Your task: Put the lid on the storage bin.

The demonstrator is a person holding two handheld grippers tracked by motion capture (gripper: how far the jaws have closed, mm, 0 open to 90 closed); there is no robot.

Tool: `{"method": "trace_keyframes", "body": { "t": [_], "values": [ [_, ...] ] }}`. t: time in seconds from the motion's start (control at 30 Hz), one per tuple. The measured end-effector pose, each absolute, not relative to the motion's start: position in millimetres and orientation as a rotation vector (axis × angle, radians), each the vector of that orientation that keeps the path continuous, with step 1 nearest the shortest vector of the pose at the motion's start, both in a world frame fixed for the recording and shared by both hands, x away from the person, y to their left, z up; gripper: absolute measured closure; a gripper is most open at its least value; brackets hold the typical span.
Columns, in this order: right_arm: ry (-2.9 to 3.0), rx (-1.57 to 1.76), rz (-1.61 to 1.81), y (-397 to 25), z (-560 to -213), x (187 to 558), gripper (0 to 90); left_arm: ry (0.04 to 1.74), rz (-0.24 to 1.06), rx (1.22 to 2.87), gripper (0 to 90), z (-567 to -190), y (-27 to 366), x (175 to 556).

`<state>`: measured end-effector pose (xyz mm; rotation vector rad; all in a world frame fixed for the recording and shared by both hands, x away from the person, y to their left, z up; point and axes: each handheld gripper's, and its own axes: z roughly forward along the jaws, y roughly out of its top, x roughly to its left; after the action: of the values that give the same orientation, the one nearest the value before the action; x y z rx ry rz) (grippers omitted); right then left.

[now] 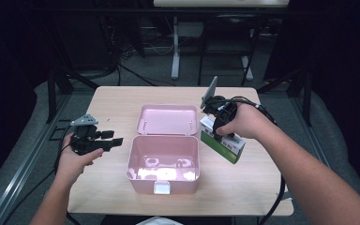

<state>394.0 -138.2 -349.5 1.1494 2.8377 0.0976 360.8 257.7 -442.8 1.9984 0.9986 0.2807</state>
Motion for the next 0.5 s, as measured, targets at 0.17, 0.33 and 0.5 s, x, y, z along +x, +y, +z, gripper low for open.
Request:
{"method": "trace_keyframes", "body": {
  "t": [0.17,0.33,0.5],
  "values": [
    [2.847,1.135,0.116,-132.6,-346.7,393.9,61.1,0.998,0.282,1.999,44.6,-443.0,257.7,360.8],
    [2.854,1.117,0.115,-127.9,-343.4,394.8,61.1,0.997,0.281,1.997,44.6,-442.5,257.8,360.7],
    [2.858,1.078,0.135,-121.7,-339.1,395.0,61.2,0.999,0.284,1.994,44.6,-442.6,258.0,360.8]
  ]
}}
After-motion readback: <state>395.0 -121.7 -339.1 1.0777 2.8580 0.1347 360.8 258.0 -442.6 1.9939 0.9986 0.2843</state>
